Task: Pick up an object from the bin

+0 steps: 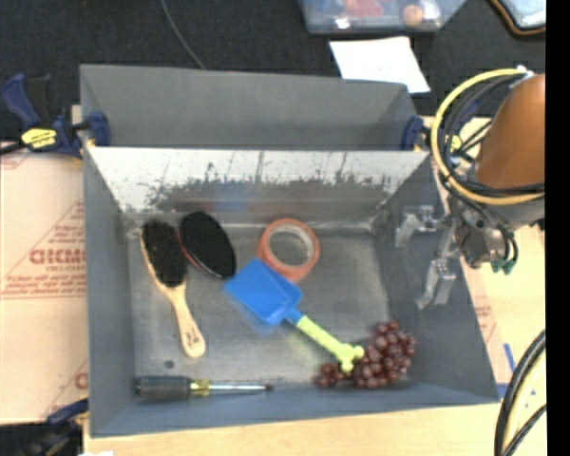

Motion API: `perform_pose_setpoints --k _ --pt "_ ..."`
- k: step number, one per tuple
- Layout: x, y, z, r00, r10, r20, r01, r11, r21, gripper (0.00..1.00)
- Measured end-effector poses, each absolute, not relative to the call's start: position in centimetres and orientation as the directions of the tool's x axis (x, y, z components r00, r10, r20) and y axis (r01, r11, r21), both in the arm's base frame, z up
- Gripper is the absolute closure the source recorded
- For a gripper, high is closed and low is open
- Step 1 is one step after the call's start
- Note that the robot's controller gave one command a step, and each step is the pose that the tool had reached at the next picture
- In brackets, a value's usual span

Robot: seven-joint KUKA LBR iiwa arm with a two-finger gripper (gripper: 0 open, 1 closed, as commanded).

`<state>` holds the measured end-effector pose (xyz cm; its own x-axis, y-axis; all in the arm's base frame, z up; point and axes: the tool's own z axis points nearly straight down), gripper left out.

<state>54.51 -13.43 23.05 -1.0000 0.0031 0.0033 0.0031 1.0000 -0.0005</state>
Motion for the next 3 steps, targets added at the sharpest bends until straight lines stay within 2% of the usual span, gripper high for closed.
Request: perform_pose_setpoints --k 1,2,3 --pt "54.7 -13.4 23.4 -1.000 -0.001 -0.004 -0.001 1.000 -0.002 0.00" --pt "51.3 -3.7 7.0 -0.978 0.209 -0.002 0.209 0.978 0.001 0.00" --pt "50.6 1.7 15.8 -0.996 -0.088 -0.017 -0.088 0.996 -0.007 0.00"
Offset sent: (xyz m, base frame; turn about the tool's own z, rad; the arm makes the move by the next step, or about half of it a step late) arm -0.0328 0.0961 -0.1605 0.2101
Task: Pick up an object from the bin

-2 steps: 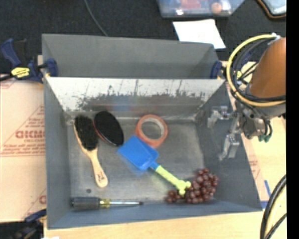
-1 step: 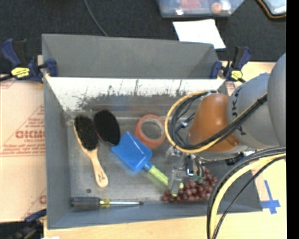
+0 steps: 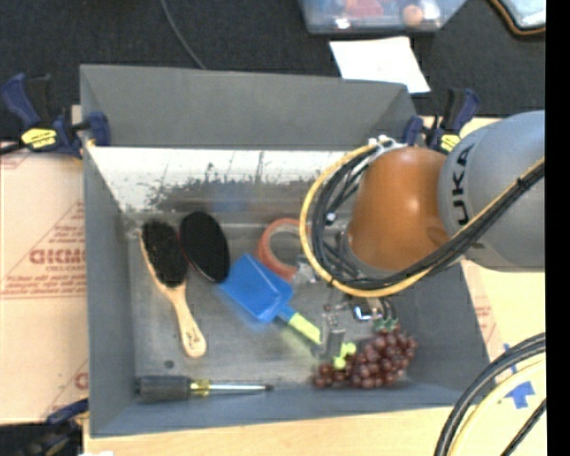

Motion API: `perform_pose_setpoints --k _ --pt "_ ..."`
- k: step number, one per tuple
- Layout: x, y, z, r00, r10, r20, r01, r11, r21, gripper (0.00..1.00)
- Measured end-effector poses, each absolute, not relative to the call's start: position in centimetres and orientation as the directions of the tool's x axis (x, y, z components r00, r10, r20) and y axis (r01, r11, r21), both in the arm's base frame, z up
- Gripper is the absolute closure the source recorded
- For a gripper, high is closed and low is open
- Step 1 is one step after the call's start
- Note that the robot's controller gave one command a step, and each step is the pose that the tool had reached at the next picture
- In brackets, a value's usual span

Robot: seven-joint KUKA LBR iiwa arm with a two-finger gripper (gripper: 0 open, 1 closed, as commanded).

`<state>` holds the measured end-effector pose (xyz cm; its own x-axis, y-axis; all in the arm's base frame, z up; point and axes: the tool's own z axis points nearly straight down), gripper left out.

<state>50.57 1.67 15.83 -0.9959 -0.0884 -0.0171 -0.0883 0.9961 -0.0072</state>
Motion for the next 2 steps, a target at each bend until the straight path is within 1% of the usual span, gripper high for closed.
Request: perform_pose_setpoints --k 1,2 --pt "47.5 2.1 10.0 -0.918 0.396 -0.009 0.396 0.918 -0.001 0.00" --pt "47.9 0.9 7.2 -0.999 0.042 -0.030 0.042 0.999 -0.006 0.00"
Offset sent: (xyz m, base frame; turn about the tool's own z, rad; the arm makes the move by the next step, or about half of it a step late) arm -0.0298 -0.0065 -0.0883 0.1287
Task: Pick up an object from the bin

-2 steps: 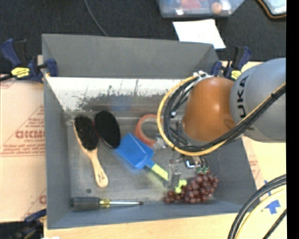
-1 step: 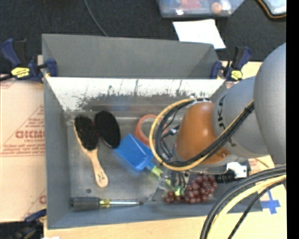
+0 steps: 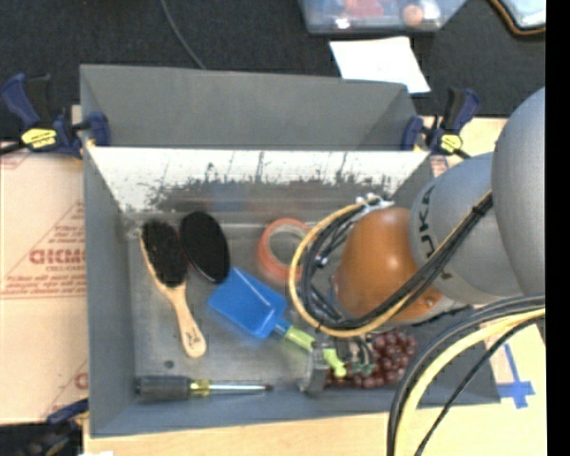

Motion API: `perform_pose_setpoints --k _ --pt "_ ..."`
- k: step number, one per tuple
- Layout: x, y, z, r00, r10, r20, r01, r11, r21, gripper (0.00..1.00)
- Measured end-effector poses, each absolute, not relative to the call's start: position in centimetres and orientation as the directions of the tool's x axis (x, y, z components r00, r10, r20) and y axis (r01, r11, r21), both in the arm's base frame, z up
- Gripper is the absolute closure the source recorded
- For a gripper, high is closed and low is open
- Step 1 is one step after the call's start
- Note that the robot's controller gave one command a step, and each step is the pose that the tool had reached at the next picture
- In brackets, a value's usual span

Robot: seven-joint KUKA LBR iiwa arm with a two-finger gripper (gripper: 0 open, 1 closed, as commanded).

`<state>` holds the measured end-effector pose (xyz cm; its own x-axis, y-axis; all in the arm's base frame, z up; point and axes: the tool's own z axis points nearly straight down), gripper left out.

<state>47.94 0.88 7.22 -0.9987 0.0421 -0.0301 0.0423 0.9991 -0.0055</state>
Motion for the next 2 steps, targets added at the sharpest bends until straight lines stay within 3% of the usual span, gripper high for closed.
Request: perform_pose_setpoints --k 1,2 --pt "48.57 -0.84 7.07 -0.820 0.573 -0.011 0.573 0.820 0.003 1.00" --pt "48.58 -0.84 7.10 -0.821 0.571 -0.012 0.572 0.821 0.003 1.00"
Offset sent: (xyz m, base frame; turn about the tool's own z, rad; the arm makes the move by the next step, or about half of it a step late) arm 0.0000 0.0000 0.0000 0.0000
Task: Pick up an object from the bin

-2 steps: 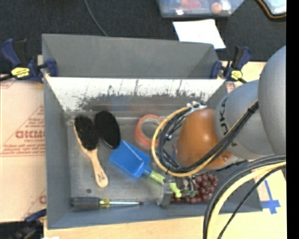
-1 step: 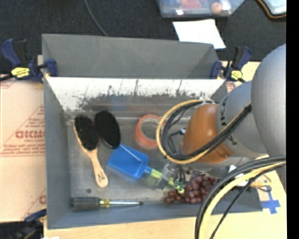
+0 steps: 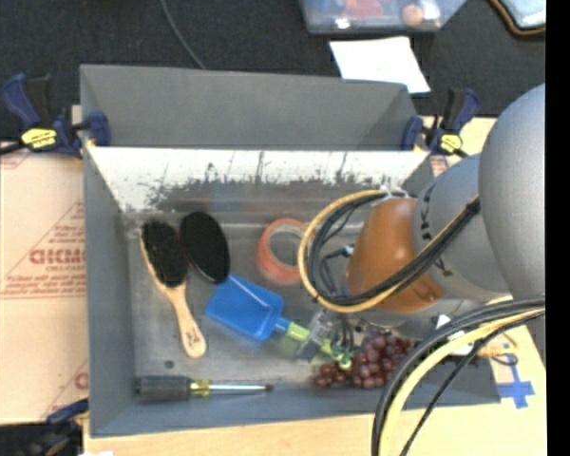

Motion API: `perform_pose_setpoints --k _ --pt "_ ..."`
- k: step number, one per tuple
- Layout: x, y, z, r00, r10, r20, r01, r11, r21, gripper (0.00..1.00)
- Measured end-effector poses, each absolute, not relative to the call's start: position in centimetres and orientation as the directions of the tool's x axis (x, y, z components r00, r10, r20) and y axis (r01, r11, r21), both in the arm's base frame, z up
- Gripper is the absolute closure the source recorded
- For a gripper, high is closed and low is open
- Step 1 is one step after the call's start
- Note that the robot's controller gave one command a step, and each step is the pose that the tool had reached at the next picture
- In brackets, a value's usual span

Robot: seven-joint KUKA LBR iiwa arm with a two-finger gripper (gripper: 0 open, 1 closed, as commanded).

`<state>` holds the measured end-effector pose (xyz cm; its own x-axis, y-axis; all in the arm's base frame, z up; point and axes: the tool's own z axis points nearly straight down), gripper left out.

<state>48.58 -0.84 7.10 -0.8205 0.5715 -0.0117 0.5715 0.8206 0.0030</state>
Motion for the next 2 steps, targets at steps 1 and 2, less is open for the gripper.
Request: perform_pose_setpoints --k 1,2 --pt "48.5 -0.9 8.2 -0.822 0.569 -0.012 0.569 0.822 0.003 1.00" --pt "48.3 -0.9 11.4 -0.823 0.568 -0.004 0.568 0.823 -0.003 1.00"
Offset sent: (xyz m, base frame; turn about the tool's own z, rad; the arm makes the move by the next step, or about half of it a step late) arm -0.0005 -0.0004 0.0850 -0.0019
